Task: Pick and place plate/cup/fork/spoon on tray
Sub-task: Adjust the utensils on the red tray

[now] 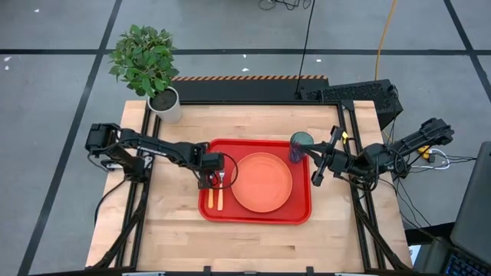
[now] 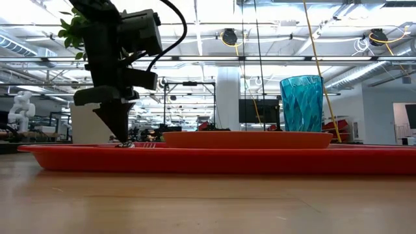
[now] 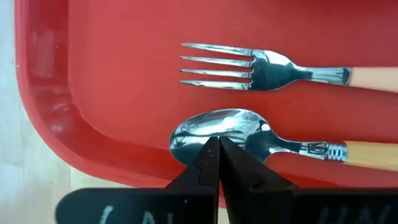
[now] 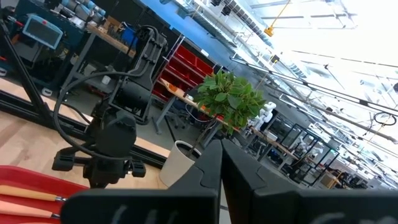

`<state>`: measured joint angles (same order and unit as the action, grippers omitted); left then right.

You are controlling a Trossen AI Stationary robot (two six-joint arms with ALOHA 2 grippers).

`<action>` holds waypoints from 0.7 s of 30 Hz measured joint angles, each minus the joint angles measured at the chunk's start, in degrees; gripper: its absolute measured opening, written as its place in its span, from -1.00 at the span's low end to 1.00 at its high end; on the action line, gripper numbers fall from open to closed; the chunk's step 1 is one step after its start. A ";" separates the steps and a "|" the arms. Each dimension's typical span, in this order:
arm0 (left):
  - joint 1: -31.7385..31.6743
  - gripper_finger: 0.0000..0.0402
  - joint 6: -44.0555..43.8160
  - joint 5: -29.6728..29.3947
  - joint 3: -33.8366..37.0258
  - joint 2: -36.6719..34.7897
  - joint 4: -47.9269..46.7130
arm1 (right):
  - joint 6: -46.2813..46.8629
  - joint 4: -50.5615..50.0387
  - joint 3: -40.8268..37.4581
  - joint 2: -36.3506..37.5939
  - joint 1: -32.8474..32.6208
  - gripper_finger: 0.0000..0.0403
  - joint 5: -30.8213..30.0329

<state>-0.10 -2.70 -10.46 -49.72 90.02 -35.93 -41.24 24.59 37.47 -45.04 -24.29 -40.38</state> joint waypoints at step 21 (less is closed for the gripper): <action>-1.01 -0.99 1.38 -0.59 -0.19 5.69 3.41 | 0.05 -0.14 -0.02 0.00 0.70 -1.00 0.04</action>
<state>-1.10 -1.32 -11.05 -49.91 95.71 -32.52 -41.19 24.44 37.45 -45.04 -23.59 -40.34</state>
